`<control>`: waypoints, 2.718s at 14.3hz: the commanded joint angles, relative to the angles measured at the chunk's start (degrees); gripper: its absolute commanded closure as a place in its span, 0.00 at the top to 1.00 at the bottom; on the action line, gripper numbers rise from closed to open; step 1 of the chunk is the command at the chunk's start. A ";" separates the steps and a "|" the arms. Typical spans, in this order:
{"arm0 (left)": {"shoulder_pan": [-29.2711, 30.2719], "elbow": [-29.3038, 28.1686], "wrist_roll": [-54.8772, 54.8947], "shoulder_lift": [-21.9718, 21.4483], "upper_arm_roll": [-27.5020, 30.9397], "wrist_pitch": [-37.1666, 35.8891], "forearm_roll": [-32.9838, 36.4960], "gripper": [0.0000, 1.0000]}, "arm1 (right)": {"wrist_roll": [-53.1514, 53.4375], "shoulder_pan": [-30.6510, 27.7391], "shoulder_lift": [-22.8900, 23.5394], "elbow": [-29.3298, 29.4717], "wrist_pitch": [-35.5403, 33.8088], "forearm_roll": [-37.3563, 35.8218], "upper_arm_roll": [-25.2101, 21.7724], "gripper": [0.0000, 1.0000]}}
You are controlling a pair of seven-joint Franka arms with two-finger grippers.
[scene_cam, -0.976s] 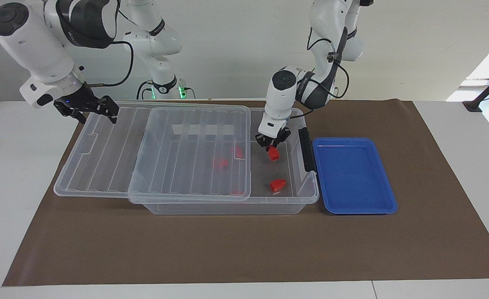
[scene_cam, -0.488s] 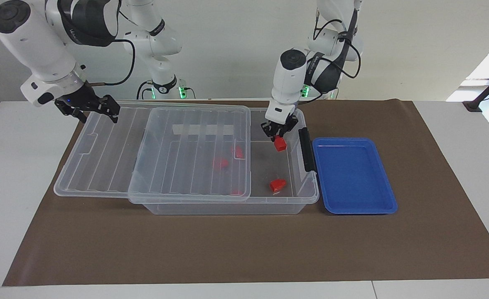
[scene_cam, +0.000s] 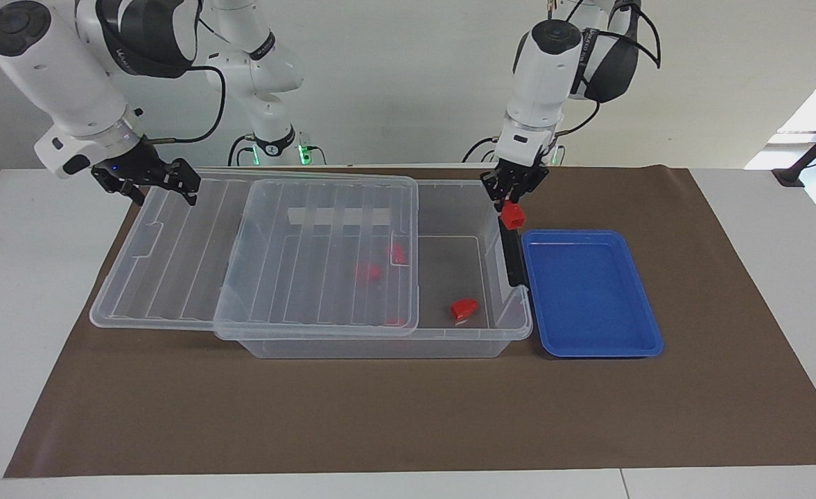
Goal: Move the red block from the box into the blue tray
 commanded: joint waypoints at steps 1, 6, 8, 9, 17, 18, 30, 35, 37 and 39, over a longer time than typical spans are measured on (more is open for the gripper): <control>6.80 -0.67 12.24 0.01 -0.32 -0.14 -0.31 0.00 | 1.13 -0.41 0.74 1.46 -1.45 0.71 0.32 1.00; 18.67 -6.20 32.84 1.59 -0.32 7.67 -0.31 0.00 | 4.89 0.82 -0.67 0.75 -1.10 0.53 0.76 1.00; 20.00 -8.49 34.08 3.60 -0.32 11.63 -0.31 0.00 | 5.08 0.56 -0.67 0.84 -1.18 0.53 2.08 1.00; 20.00 -9.98 34.70 4.40 -0.40 13.56 -0.31 0.00 | 4.91 0.56 -0.58 0.93 -0.92 0.45 2.17 1.00; 20.18 -15.27 35.23 12.83 -0.41 27.63 -0.31 0.00 | 4.47 0.56 -0.58 0.93 -0.48 0.45 2.34 1.00; 20.79 -15.27 35.23 13.19 -0.32 28.25 -0.31 0.00 | 4.03 0.56 -0.49 0.93 0.56 0.45 2.34 1.00; 22.38 -1.76 34.26 10.91 -0.23 8.34 -0.31 1.00 | 2.80 0.74 -0.75 -0.64 4.77 -1.91 2.34 1.00; 22.47 9.58 34.26 8.45 -0.32 -4.41 -0.31 1.00 | -10.71 -0.23 -0.67 -4.95 9.19 -2.98 -5.02 0.17; 22.55 14.68 34.18 8.27 -0.23 -10.65 -0.31 1.00 | -20.61 -0.32 -0.84 -8.19 12.95 -2.90 -8.71 0.00; 22.55 16.11 33.39 6.44 -0.32 -14.62 -0.31 1.00 | -22.43 -1.19 -0.32 -9.78 17.51 -2.81 -10.04 0.00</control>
